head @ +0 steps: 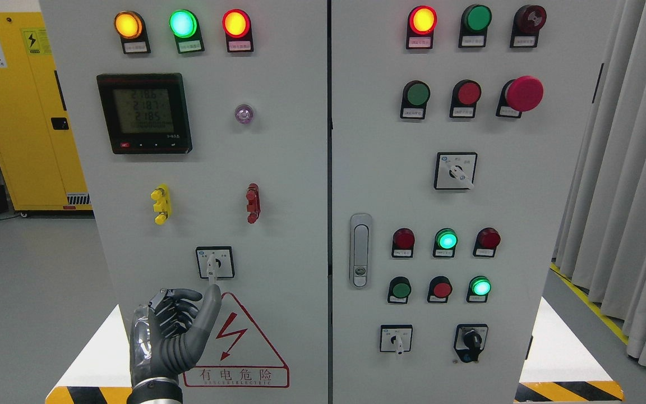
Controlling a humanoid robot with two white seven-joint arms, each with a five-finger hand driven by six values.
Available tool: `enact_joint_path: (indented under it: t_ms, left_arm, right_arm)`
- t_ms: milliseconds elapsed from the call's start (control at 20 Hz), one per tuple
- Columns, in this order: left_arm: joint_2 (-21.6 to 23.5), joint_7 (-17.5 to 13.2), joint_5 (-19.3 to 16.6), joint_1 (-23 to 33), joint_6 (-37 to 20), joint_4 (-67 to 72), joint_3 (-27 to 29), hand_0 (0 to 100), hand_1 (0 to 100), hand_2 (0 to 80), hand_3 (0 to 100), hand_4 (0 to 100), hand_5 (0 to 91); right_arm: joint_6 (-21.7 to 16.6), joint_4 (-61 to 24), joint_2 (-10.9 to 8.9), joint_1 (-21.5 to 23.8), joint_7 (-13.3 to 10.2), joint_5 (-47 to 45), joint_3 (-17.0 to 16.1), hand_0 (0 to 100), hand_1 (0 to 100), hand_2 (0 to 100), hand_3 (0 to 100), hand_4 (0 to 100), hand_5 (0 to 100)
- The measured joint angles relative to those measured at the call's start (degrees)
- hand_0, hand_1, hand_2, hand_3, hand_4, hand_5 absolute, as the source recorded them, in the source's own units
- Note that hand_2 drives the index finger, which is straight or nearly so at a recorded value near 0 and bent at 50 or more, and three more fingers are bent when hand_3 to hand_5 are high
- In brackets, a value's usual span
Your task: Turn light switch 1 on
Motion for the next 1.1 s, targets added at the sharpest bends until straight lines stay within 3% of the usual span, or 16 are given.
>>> enact_joint_path:
  t_ms: [1103]
  left_arm:
    - [-0.6, 0.5, -2.0, -3.2, 3.5, 0.8, -0.5, 20, 65, 58.0, 82, 90, 86.4]
  right_arm:
    - [0.0, 0.0, 0.00, 0.0, 0.0, 0.0, 0.0, 0, 50, 4, 0, 0, 0]
